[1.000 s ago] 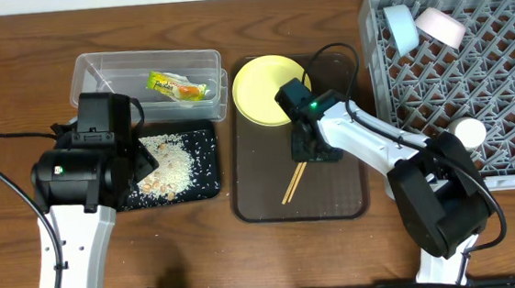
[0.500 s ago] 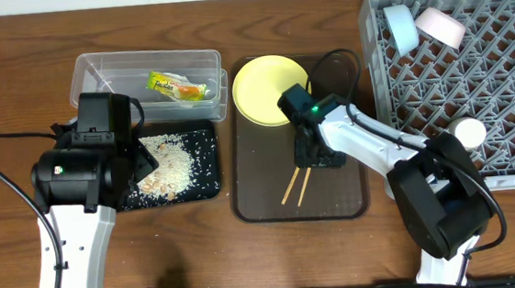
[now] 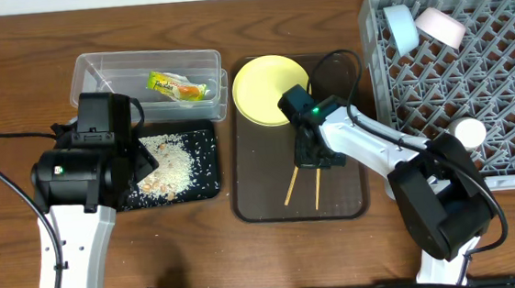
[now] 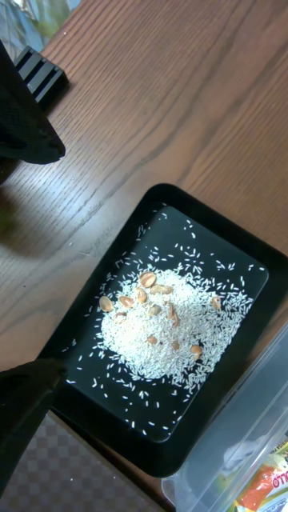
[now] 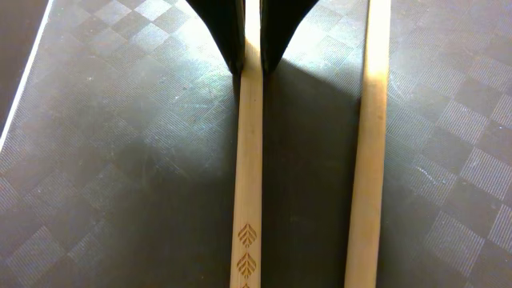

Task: Sort waste into correct bins and load items into the dishwasher rack
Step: 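Close the right gripper on one wooden chopstick, then carry the chopstick to the rack and drop it in with the right gripper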

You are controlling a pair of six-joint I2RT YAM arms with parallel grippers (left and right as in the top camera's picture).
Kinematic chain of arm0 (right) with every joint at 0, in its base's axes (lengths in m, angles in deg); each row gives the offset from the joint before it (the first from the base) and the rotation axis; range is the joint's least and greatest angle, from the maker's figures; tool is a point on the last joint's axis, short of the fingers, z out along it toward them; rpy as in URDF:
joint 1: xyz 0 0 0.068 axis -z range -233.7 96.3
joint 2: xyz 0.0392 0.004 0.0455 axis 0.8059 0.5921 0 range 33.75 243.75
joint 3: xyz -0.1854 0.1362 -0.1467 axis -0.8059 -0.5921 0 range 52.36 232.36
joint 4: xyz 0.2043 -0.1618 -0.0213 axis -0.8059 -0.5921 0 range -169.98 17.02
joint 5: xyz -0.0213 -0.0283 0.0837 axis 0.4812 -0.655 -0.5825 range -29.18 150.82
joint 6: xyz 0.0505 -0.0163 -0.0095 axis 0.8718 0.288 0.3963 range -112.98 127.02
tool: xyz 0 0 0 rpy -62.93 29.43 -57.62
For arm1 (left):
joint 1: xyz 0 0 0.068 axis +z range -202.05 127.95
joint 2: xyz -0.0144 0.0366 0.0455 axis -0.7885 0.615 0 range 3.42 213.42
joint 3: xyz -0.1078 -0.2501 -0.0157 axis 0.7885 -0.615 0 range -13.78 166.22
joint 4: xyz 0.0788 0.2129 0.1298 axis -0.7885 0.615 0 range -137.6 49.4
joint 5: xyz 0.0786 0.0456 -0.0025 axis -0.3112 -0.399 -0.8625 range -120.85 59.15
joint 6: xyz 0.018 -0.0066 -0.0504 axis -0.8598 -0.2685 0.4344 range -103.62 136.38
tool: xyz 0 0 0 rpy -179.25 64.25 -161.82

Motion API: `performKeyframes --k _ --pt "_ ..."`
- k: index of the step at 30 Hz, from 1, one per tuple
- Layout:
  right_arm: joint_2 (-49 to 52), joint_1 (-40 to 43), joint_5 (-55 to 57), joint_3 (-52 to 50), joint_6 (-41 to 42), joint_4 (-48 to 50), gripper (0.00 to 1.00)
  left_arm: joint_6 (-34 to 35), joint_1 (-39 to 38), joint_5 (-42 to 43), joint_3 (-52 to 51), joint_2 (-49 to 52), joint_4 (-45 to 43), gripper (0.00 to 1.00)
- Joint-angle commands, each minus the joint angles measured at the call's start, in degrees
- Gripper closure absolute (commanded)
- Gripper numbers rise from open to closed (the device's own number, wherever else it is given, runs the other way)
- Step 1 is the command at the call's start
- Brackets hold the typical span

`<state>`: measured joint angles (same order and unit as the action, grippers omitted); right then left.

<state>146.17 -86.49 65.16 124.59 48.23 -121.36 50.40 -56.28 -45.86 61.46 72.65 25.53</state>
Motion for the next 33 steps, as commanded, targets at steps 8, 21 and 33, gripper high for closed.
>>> performKeyframes --k 8,21,33 --pt "-14.8 7.1 -0.8 0.0 -12.9 -1.5 0.99 -1.0 0.2 -0.7 0.3 0.0 0.2 0.19" --pt "-25.9 24.5 -0.9 0.0 -35.5 -7.7 0.99 -1.0 0.2 -0.7 0.3 0.0 0.2 0.18" --pt "-23.9 32.3 -4.2 0.0 -42.9 1.3 0.99 -0.9 0.2 -0.7 0.3 0.0 0.2 0.19"
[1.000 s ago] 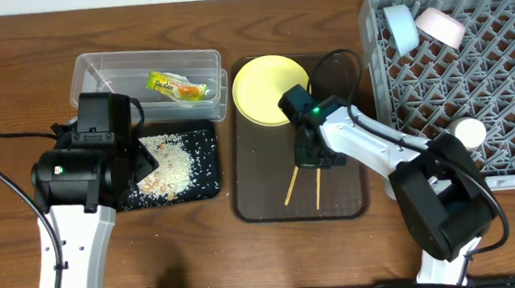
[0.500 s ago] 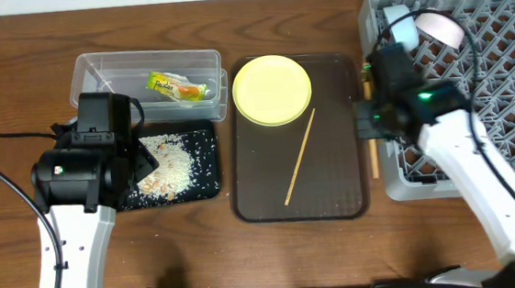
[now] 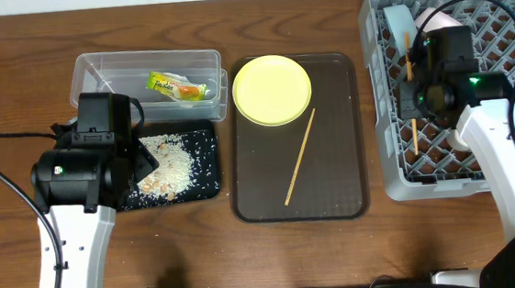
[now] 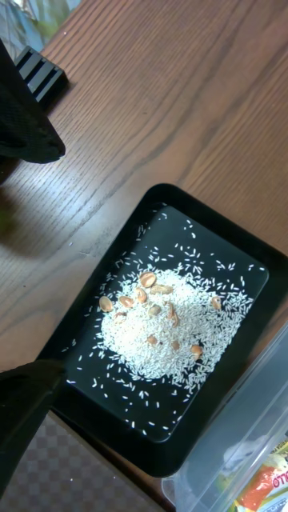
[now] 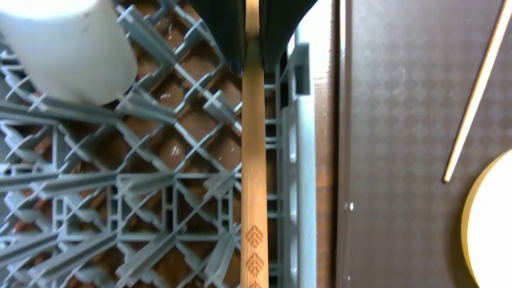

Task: Sort waste into correct bins and load items into the dishwasher rack
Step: 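Carry the chopstick to the rack and drop it in with the right gripper, then grasp the second wooden chopstick on the tray with the right gripper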

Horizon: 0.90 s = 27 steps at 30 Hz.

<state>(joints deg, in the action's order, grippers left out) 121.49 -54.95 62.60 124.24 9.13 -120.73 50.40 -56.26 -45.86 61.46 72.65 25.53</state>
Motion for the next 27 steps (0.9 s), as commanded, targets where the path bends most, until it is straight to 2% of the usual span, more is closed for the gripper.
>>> performKeyframes --k 1,11,14,17,22,27 --pt "1.2 0.8 -1.7 0.3 -4.2 0.9 0.99 -0.9 0.2 -0.7 0.3 0.0 0.2 0.19" --pt "7.9 0.8 -2.7 0.3 -4.3 2.4 0.97 -0.9 0.2 -0.7 0.3 0.0 0.2 0.19" --pt "8.5 0.8 -2.5 0.3 -4.3 4.2 0.87 -1.0 0.2 -0.7 0.3 0.0 0.2 0.19" --pt "8.5 0.8 -2.5 0.4 -4.3 5.2 0.67 -1.0 0.2 -0.7 0.3 0.0 0.2 0.19" --pt "7.9 0.0 -3.4 0.7 -4.3 5.2 0.55 -0.9 0.2 -0.7 0.3 0.0 0.2 0.18" --pt "5.1 -3.8 -4.0 3.2 -3.9 5.2 0.51 -0.9 0.2 -0.7 0.3 0.0 0.1 0.19"
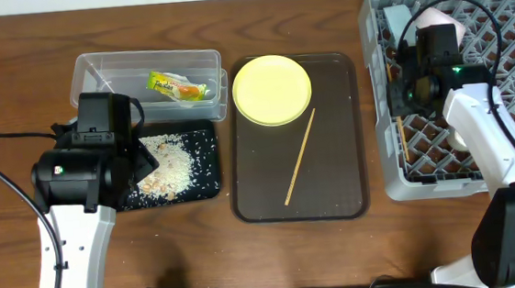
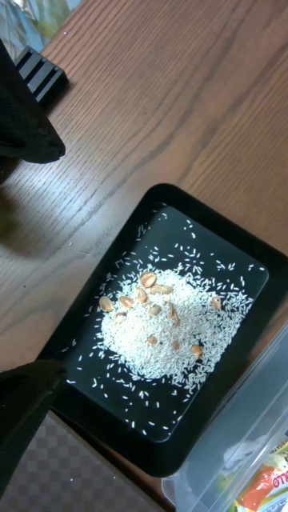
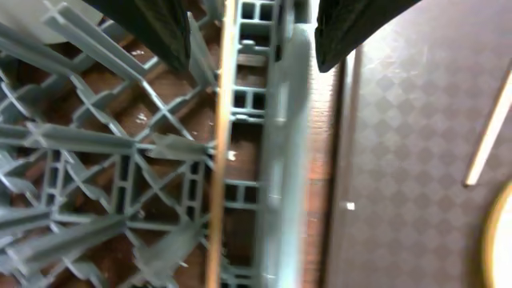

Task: Sort waste into correct bins and load items into the dishwasher rack
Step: 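Grasp the second wooden chopstick on the tray with the right gripper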

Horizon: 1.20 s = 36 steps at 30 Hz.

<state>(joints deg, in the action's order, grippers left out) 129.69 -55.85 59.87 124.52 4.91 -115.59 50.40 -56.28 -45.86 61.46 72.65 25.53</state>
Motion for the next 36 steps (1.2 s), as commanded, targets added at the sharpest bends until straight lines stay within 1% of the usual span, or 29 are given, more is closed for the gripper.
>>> performKeyframes --k 1,6,11,15,17,23,26,29,31,33,36 --pt "-3.7 -4.1 -1.2 3.5 1.4 0.1 0.51 -0.9 0.2 -0.7 0.3 0.0 0.2 0.19" --pt "-4.6 -11.3 -3.1 3.9 8.8 0.4 0.5 -0.9 0.2 -0.7 0.3 0.0 0.2 0.19" --pt "-2.0 -20.2 -3.0 3.9 16.0 -0.3 0.49 -0.9 0.2 -0.7 0.3 0.0 0.2 0.19" --pt "1.8 -26.2 2.0 3.9 27.1 -2.1 0.48 -0.9 0.2 -0.7 0.3 0.0 0.2 0.18" --pt "4.6 -28.8 2.6 3.9 30.9 -2.4 0.51 -0.9 0.2 -0.7 0.3 0.0 0.2 0.19" --pt "11.9 -32.9 2.6 3.9 37.1 -2.5 0.54 -0.9 0.2 -0.7 0.3 0.0 0.2 0.19" --pt "15.5 -34.0 2.8 3.9 39.5 -2.8 0.6 -0.9 0.2 -0.7 0.3 0.0 0.2 0.19" --pt "17.9 -34.1 4.7 3.9 43.0 -4.8 0.61 -0.9 0.2 -0.7 0.3 0.0 0.2 0.19" --pt "18.8 -33.9 6.0 3.9 43.4 -5.6 0.61 -0.9 0.2 -0.7 0.3 0.0 0.2 0.19" --pt "19.5 -33.6 6.1 3.9 43.3 -5.7 0.65 -0.9 0.2 -0.7 0.3 0.0 0.2 0.19" --pt "19.6 -33.4 6.3 3.8 43.2 -6.1 0.86 -0.9 0.2 -0.7 0.3 0.0 0.2 0.18"
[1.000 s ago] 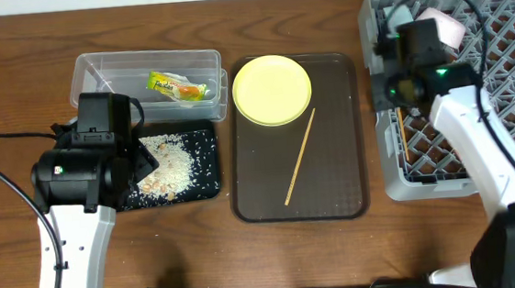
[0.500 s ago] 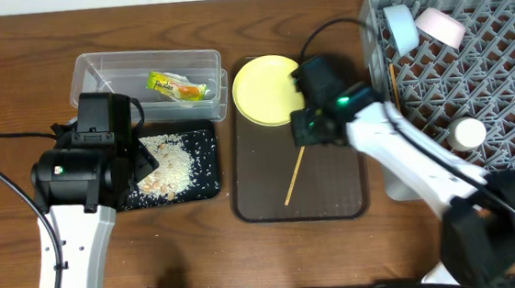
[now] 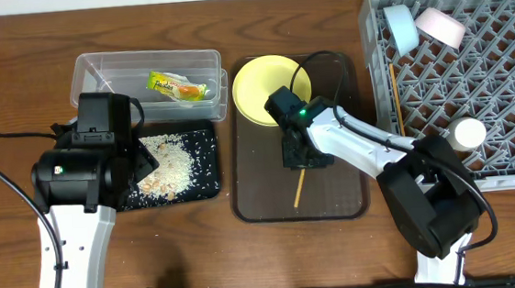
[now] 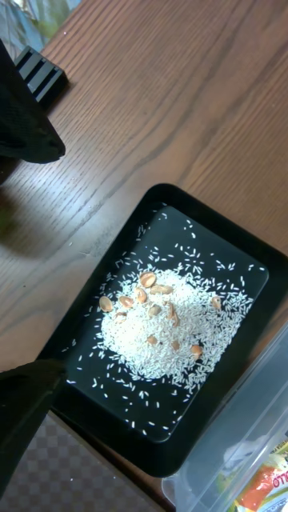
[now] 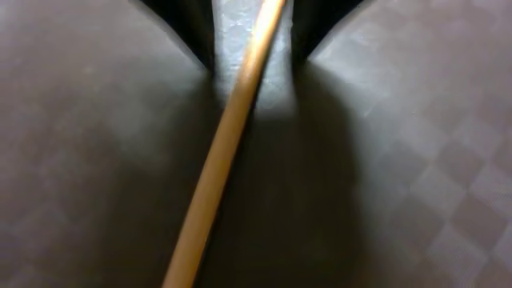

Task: Sort waste into correct bins and load items into the dishwasher rack
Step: 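Grasp the second wooden chopstick on the tray with the right gripper, then place the second chopstick into the rack with the right gripper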

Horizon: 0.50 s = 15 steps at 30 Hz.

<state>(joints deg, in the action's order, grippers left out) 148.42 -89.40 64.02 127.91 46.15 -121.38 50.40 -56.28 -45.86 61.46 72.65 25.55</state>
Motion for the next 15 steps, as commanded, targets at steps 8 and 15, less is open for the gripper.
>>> performKeyframes --k 8,15 --pt "0.8 0.7 1.7 0.5 2.0 -2.6 0.99 -1.0 0.2 -0.7 0.3 0.0 0.4 0.18" --pt "-5.2 6.7 1.4 0.5 -1.7 -4.9 0.99 -0.9 0.2 -0.7 0.3 0.0 0.4 0.18"
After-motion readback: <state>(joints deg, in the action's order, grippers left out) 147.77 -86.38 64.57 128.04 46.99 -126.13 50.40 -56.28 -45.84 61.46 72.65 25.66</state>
